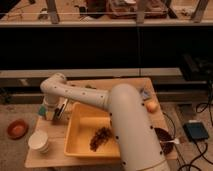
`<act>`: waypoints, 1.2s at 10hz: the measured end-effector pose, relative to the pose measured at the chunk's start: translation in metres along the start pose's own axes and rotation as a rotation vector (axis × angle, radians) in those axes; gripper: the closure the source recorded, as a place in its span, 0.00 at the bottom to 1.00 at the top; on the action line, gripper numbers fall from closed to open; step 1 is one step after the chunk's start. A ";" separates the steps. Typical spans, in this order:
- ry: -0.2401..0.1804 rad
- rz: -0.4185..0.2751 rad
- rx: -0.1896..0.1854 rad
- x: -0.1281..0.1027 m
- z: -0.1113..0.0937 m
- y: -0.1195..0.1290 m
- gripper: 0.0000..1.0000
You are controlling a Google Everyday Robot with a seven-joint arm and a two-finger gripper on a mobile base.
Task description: Wipe table surface with sponge
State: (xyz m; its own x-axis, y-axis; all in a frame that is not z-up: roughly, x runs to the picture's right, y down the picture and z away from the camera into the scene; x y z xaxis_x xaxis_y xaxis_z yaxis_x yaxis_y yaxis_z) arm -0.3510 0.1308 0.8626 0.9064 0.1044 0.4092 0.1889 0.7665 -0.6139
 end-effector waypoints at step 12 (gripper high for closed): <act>-0.023 0.001 -0.095 0.020 0.010 0.104 0.77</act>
State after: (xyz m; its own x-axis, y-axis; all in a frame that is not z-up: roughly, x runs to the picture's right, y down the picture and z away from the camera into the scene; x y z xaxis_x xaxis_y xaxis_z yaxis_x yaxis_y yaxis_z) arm -0.3173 0.2187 0.8138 0.8981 0.1202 0.4231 0.2240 0.7028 -0.6752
